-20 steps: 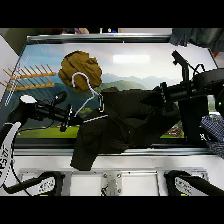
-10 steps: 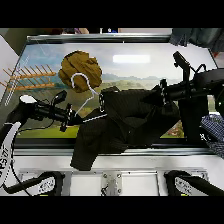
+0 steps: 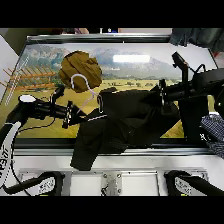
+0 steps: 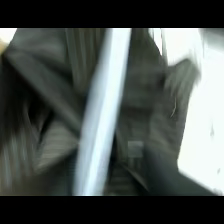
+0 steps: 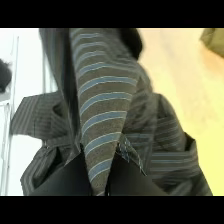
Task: Fold the clothes and pants, and hang the long-sleeved shirts on hangers.
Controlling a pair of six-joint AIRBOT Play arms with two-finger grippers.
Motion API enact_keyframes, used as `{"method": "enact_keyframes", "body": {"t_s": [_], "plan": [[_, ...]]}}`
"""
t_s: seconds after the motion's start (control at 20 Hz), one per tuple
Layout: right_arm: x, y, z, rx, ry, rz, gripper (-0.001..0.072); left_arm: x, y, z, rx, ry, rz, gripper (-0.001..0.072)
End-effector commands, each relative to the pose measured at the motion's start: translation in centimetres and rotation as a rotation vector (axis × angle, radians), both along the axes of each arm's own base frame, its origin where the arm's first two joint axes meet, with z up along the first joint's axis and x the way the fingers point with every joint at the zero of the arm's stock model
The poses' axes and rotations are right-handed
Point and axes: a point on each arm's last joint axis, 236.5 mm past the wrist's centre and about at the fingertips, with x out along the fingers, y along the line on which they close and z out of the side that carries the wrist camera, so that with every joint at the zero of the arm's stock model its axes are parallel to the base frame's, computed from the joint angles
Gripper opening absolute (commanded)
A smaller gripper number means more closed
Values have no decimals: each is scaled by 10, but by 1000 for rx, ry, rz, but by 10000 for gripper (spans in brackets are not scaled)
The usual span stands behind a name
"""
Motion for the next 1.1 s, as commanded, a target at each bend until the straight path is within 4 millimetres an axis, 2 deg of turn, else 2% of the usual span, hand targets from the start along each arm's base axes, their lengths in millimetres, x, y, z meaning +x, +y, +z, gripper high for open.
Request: {"method": "enact_keyframes", "body": {"t_s": [0.0,0.2,0.4,0.6,0.7,0.8,0.9,1.05], "plan": [[-3,0,4,2,-126,62,17,21,5,-11,56,132,171,454],[-3,0,4,2,-125,63,16,40,16,-13,60,154,278,453],[-3,1,5,7,-126,63,14,56,47,-7,53,217,435,452],[-6,1,20,19,-165,51,14,76,91,28,50,160,670,452],[-9,-2,34,29,-204,30,14,75,102,50,48,157,765,451],[-4,-6,49,32,-243,-36,14,66,100,68,47,166,809,441],[6,-11,65,32,-304,-122,15,60,88,80,7,209,878,441],[12,-13,78,47,-315,-193,13,36,53,70,-28,305,906,445]]}}
